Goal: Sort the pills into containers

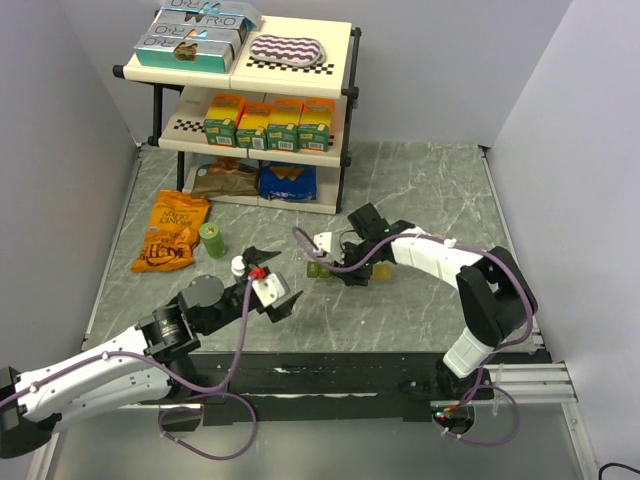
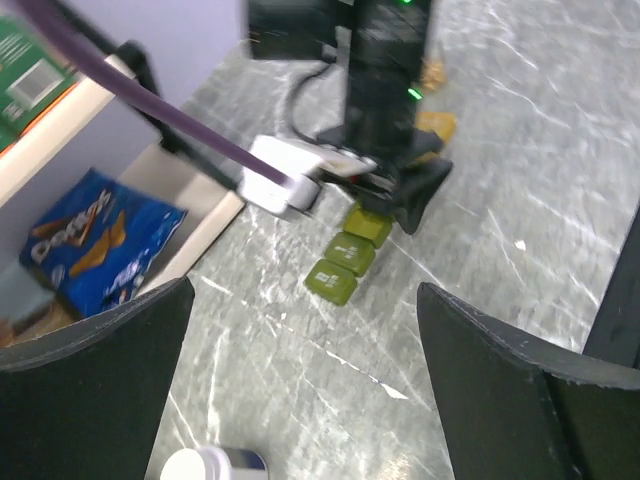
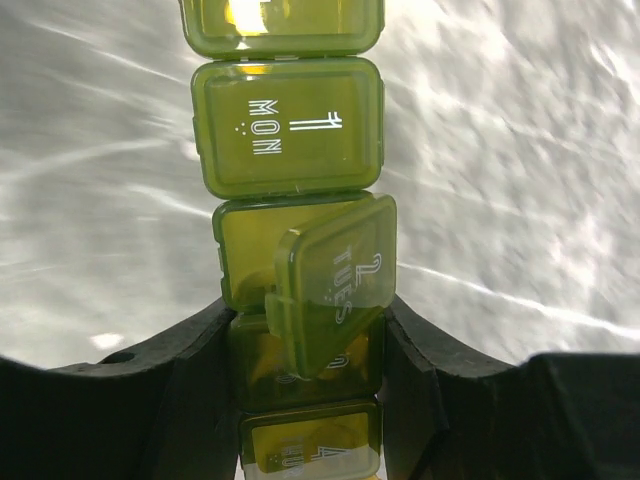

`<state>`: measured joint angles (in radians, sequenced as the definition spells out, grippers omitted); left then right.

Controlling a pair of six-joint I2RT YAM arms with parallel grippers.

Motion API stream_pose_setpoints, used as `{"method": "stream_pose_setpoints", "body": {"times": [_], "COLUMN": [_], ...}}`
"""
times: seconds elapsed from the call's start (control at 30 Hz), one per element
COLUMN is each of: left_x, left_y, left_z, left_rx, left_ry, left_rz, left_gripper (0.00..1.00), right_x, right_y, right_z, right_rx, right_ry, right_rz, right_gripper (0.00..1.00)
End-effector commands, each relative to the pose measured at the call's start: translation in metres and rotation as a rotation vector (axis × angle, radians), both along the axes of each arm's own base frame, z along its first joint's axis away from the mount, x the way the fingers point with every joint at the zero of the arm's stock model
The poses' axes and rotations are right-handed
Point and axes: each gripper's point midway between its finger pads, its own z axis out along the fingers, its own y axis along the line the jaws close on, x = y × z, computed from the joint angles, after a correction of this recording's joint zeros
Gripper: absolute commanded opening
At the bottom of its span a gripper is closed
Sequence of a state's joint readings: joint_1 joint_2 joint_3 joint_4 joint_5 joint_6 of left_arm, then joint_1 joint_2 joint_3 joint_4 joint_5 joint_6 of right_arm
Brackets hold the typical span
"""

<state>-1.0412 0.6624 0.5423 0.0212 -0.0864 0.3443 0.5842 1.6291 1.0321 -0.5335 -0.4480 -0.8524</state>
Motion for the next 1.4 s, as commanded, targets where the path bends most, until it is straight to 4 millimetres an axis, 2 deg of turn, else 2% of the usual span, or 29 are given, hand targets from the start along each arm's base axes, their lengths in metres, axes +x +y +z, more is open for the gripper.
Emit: {"method": "stream_pose_setpoints", "body": {"times": [0.0, 0.23, 0.53, 0.63, 0.67, 0.77, 0.87, 0.97, 1.0, 1.1, 1.17, 1.23, 1.27, 1.3, 1.33, 1.37], "left_x": [0.007, 0.003, 0.001, -0.001, -0.001, -0.001, -0.002, -0.002, -0.003, -0.003, -0.005, -0.004, 0.000, 0.006, 0.015, 0.023], "left_y": [0.012, 0.004, 0.002, -0.002, -0.003, -0.007, -0.008, -0.009, -0.009, -0.011, -0.015, -0.020, -0.021, -0.025, -0.026, -0.026], "left_z": [0.009, -0.003, -0.008, -0.014, -0.014, -0.018, -0.021, -0.022, -0.022, -0.026, -0.034, -0.046, -0.050, -0.061, -0.056, -0.058], "left_rx": [-0.087, -0.060, -0.050, -0.030, -0.029, -0.013, -0.005, -0.002, -0.003, 0.006, 0.026, 0.061, 0.066, 0.085, 0.045, 0.038], "left_ry": [0.071, 0.101, 0.110, 0.118, 0.120, 0.128, 0.133, 0.135, 0.139, 0.146, 0.165, 0.195, 0.213, 0.258, 0.303, 0.342], "left_rz": [0.102, 0.055, 0.031, 0.013, 0.009, -0.004, -0.010, -0.013, -0.015, -0.024, -0.045, -0.057, -0.035, -0.011, 0.043, 0.068], "left_gripper": [0.99, 1.00, 1.00, 0.99, 0.99, 0.99, 0.99, 0.99, 0.99, 0.99, 0.99, 0.99, 0.99, 0.99, 0.99, 0.99], "right_x": [0.044, 0.025, 0.003, -0.001, -0.002, -0.005, -0.007, -0.009, -0.003, -0.002, -0.009, -0.012, -0.014, -0.013, -0.013, -0.011], "right_y": [0.002, -0.005, -0.007, -0.006, -0.006, -0.005, -0.004, -0.001, -0.002, 0.000, 0.007, 0.011, 0.013, 0.017, 0.019, 0.021], "right_z": [0.008, -0.021, -0.035, -0.036, -0.036, -0.034, -0.029, -0.014, -0.005, 0.020, 0.034, 0.038, 0.039, 0.040, 0.040, 0.040], "right_rx": [-0.048, -0.110, -0.108, -0.105, -0.101, -0.090, -0.066, -0.018, 0.008, 0.106, 0.176, 0.208, 0.222, 0.235, 0.242, 0.246], "right_ry": [-0.267, -0.238, -0.159, -0.137, -0.131, -0.118, -0.108, -0.083, -0.084, -0.056, -0.030, -0.015, 0.003, 0.021, 0.041, 0.050], "right_rz": [-0.067, -0.009, 0.064, 0.073, 0.075, 0.078, 0.073, 0.059, 0.038, 0.014, 0.030, 0.030, 0.023, 0.022, 0.008, 0.002], "right_gripper": [0.24, 0.31, 0.46, 0.58, 0.66, 0.78, 0.84, 0.86, 0.86, 0.85, 0.84, 0.84, 0.83, 0.83, 0.82, 0.81]}}
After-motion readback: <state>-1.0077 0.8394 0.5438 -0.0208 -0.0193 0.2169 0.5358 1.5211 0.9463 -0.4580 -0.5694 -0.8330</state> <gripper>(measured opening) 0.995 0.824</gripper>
